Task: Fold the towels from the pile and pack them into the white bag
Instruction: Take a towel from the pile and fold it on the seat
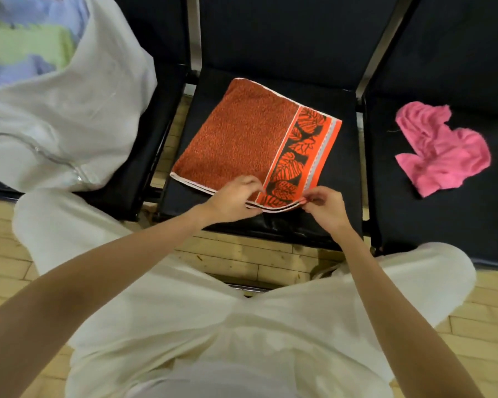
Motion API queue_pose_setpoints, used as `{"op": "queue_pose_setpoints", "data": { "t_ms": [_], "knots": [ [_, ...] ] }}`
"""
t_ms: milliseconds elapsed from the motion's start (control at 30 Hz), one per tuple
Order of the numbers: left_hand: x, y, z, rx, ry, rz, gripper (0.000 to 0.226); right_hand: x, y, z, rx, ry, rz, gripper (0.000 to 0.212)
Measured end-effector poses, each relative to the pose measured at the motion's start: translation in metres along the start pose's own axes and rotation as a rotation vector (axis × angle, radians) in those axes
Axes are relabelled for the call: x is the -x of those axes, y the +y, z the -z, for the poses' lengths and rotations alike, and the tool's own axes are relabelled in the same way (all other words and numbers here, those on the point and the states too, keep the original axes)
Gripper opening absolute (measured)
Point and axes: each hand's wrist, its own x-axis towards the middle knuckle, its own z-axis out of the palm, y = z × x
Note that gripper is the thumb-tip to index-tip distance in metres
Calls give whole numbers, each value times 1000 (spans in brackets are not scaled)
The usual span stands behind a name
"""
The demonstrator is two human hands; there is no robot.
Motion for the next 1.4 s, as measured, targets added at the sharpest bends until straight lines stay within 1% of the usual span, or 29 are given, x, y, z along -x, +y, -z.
{"op": "queue_pose_setpoints", "data": {
  "t_ms": [67, 133, 167, 233, 300, 400, 467, 533, 567, 600, 733, 800, 900, 967, 1033, 1100, 1167, 1267, 1367, 1400],
  "knots": [
    [-16, 17, -17, 62, -38, -13, 52, 3, 0, 1, -120, 0, -35, 22],
    [-30, 27, -31, 109, -52, -7, 52, 8, -3, 4, -252, -4, -64, 30],
    [-35, 31, -37, 122, -44, -7, 49, 10, -4, 7, -312, -11, -73, 33],
    [-43, 38, -47, 151, 17, -28, 33, 13, -4, 11, -394, -17, -74, 35],
    [-48, 42, -54, 181, 94, -38, 19, 14, 2, 14, -439, 33, -93, 33],
    [-52, 42, -54, 237, 212, 6, 18, 2, 16, 13, -466, 174, -261, 26],
    [-53, 41, -47, 310, 284, 43, 15, -15, 21, 10, -502, 178, -397, 23],
    [-51, 40, -37, 394, 290, 85, 9, -39, 23, 8, -566, 150, -449, 17],
    [-51, 39, -33, 432, 285, 110, 6, -54, 22, 7, -592, 152, -439, 13],
    [-50, 37, -29, 471, 289, 137, 5, -70, 20, 7, -606, 168, -421, 14],
    [-50, 33, -15, 616, 297, 252, 4, -129, 10, 11, -554, 270, -377, 26],
    [-48, 34, -10, 668, 275, 287, 6, -151, 8, 12, -476, 328, -362, 32],
    [-44, 39, -6, 749, 203, 345, 18, -174, 9, 13, -330, 366, -317, 42],
    [-42, 39, -6, 811, 137, 442, 16, -178, 8, 14, -298, 382, -305, 42],
    [-42, 41, -5, 898, 74, 536, 5, -175, 4, 19, -295, 452, -278, 33],
    [-42, 44, -5, 992, 24, 576, 7, -173, 6, 24, -344, 562, -255, 12],
    [-41, 50, -4, 1048, -19, 564, 17, -174, 9, 28, -381, 637, -232, 15],
    [-37, 53, -3, 1036, -65, 528, 20, -179, 2, 26, -386, 646, -192, 6],
    [-25, 45, 7, 1011, -40, 512, 20, -181, -22, 11, -398, 639, -136, 6],
    [-21, 40, 12, 998, -20, 496, 20, -182, -32, 2, -408, 633, -111, 9]
  ]
}}
